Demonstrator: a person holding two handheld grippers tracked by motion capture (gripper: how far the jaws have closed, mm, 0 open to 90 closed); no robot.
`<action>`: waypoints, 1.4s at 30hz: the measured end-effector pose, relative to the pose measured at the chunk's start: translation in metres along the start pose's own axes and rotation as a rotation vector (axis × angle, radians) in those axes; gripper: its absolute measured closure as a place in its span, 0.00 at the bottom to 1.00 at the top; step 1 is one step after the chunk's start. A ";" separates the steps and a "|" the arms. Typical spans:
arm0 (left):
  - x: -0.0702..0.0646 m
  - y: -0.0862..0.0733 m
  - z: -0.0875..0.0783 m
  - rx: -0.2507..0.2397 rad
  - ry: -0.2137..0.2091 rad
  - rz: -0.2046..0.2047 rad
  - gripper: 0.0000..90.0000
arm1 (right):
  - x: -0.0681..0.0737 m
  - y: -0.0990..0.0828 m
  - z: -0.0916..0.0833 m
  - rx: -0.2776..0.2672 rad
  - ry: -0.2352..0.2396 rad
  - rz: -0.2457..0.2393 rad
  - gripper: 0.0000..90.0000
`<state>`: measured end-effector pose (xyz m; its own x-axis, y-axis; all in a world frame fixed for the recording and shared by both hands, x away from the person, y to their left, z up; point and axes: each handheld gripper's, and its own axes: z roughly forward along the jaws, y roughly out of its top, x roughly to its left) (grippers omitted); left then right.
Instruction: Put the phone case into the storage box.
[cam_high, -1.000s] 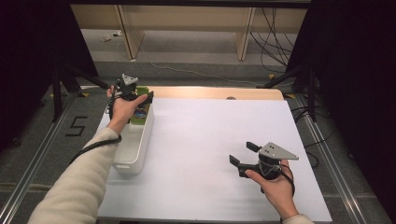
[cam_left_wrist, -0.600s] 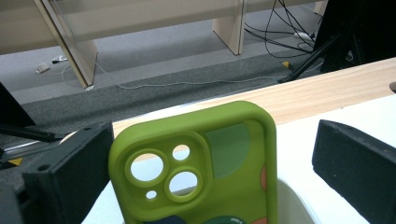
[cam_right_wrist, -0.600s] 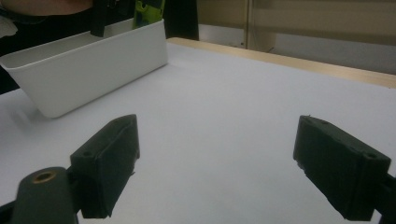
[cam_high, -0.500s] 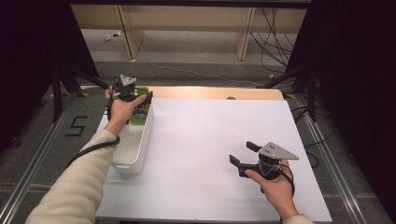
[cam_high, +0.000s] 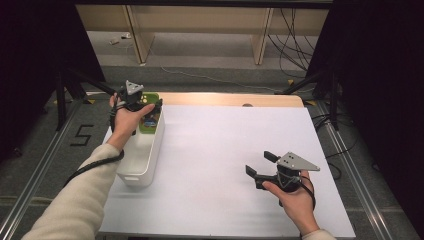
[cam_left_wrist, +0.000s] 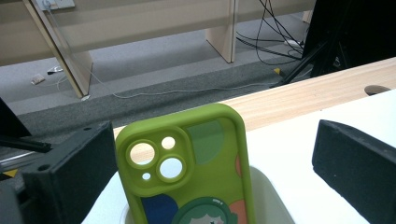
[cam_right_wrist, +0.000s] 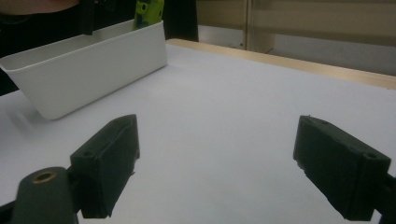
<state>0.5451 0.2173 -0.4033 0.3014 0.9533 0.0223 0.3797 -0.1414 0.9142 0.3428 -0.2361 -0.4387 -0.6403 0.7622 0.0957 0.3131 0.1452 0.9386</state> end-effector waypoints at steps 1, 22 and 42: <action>0.000 0.000 0.000 -0.001 0.000 0.001 0.00 | 0.000 0.000 0.000 0.000 0.000 -0.001 0.17; -0.017 -0.012 -0.059 -0.035 -0.064 0.021 0.00 | -0.001 0.000 -0.001 -0.004 -0.009 0.001 0.17; -0.047 -0.048 -0.111 -0.077 -0.192 0.031 0.00 | 0.000 0.001 -0.002 -0.005 -0.011 -0.001 0.17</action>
<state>0.4155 0.2095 -0.4028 0.4760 0.8792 -0.0199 0.3018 -0.1421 0.9427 0.3422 -0.2375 -0.4375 -0.6326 0.7691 0.0909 0.3089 0.1430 0.9403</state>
